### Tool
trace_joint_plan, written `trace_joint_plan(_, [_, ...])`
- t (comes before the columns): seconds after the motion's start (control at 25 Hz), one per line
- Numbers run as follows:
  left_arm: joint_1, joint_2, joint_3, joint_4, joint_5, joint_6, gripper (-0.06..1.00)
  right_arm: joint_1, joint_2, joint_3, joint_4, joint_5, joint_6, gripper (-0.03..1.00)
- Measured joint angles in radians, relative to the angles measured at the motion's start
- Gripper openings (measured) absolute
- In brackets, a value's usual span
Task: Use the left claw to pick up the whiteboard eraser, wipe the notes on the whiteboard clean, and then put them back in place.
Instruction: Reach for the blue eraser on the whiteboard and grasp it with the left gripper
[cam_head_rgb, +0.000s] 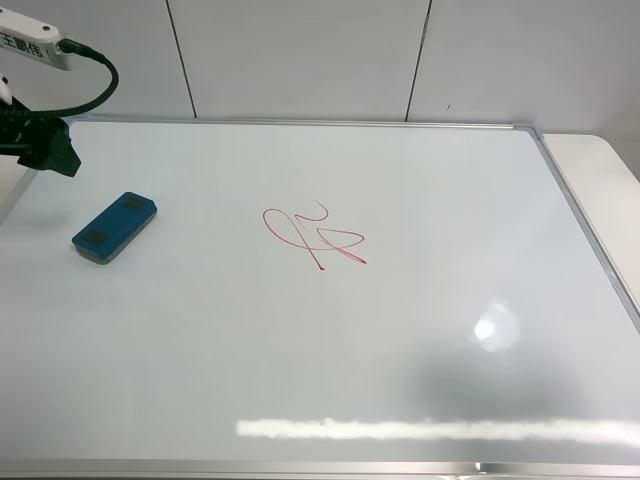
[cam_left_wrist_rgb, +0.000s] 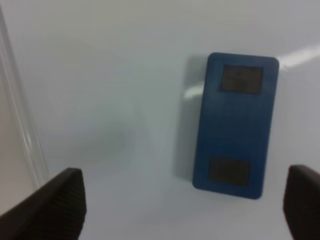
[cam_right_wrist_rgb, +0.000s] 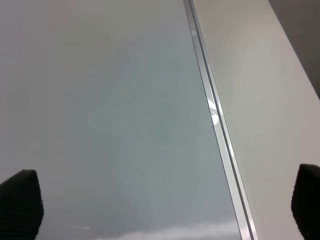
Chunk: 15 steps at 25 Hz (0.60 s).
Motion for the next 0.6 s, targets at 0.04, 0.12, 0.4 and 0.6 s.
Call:
trace_joint_plan(0.04, [0.0,0.017,-0.011,0.002,0.007,0.006,0.78,0.0,0.0,0.0,0.0,0.0,0.0,0.99])
trace_joint_plan(0.12, [0.0,0.052,-0.037,0.003,0.015,0.016,0.78,0.0,0.0,0.0,0.0,0.0,0.0,0.99])
trace_joint_plan(0.4, [0.003,0.186,-0.113,-0.007,0.022,0.038,0.78,0.0,0.0,0.0,0.0,0.0,0.0,0.99])
trace_joint_plan(0.6, [0.022,0.258,-0.119,-0.036,0.019,0.058,0.78,0.0,0.0,0.0,0.0,0.0,0.0,0.99])
